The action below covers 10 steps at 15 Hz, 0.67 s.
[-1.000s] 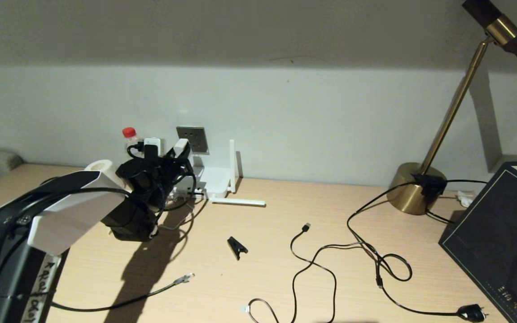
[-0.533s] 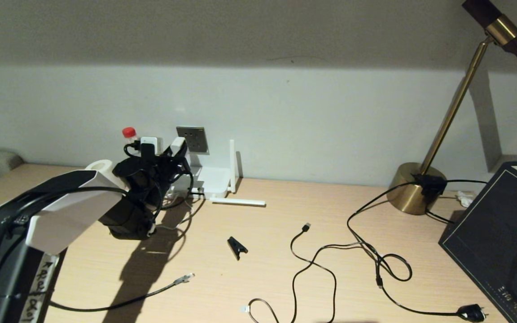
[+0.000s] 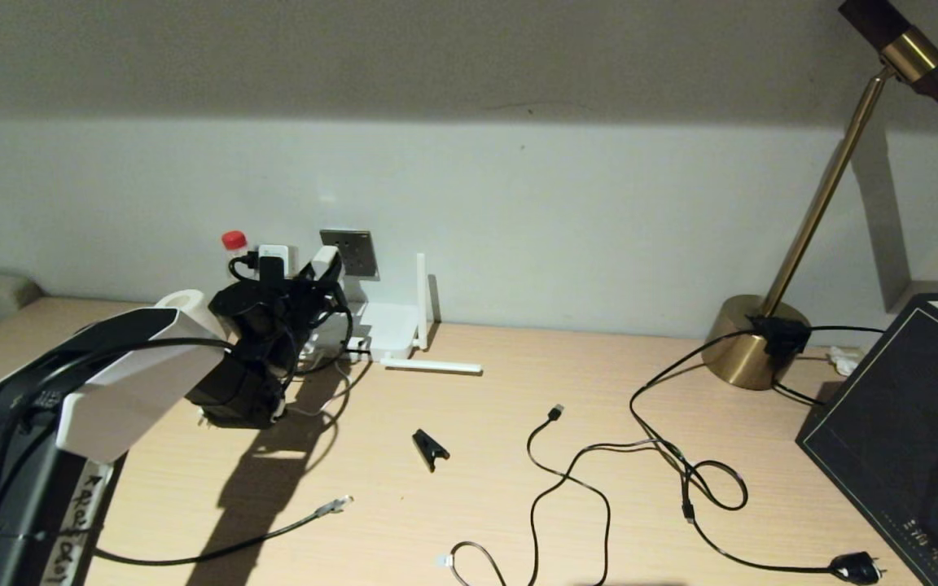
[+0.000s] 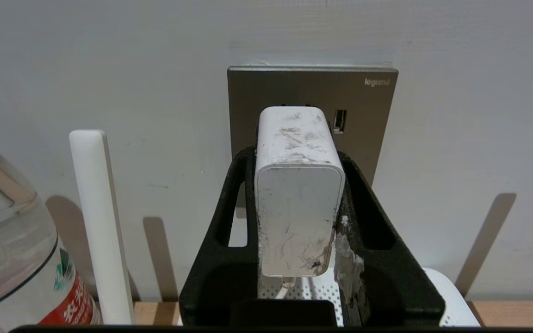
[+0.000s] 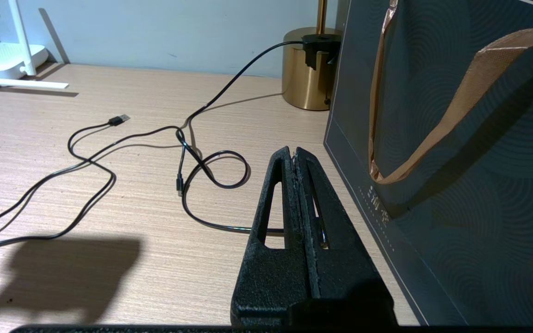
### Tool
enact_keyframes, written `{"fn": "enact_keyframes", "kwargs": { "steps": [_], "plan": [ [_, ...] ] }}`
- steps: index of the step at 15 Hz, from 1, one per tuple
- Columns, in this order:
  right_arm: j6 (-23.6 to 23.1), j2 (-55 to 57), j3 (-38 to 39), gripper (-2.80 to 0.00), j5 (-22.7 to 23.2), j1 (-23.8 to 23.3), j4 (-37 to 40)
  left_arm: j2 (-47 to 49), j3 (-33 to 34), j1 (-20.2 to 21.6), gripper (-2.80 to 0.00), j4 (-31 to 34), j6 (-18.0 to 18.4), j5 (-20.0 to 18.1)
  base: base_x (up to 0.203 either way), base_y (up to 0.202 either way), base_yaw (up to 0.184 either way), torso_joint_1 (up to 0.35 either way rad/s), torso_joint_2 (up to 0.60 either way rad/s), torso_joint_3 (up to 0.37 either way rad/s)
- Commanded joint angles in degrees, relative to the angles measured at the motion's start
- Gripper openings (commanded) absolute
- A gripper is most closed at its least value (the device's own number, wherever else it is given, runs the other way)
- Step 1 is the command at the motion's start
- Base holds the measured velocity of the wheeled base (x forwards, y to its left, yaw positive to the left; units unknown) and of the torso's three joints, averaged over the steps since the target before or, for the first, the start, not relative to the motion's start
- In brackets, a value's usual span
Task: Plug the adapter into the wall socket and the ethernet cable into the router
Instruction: Plug plug into socket
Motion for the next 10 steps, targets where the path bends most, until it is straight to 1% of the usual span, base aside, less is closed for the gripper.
{"fn": "enact_keyframes", "kwargs": {
  "steps": [1, 10],
  "plan": [
    [-0.1, 0.1, 2.0, -2.80, 0.0, 0.0, 0.0, 0.9, -1.5, -0.1, -2.80, -0.1, 0.0, 0.0, 0.000, 0.000, 0.000, 0.000, 0.00, 0.000],
    [0.0, 0.1, 2.0, -2.80, 0.0, 0.0, 0.0, 1.4, -1.9, -0.3, -2.80, 0.0, 0.0, 0.0, 0.000, 0.000, 0.000, 0.000, 0.00, 0.000]
  ]
}}
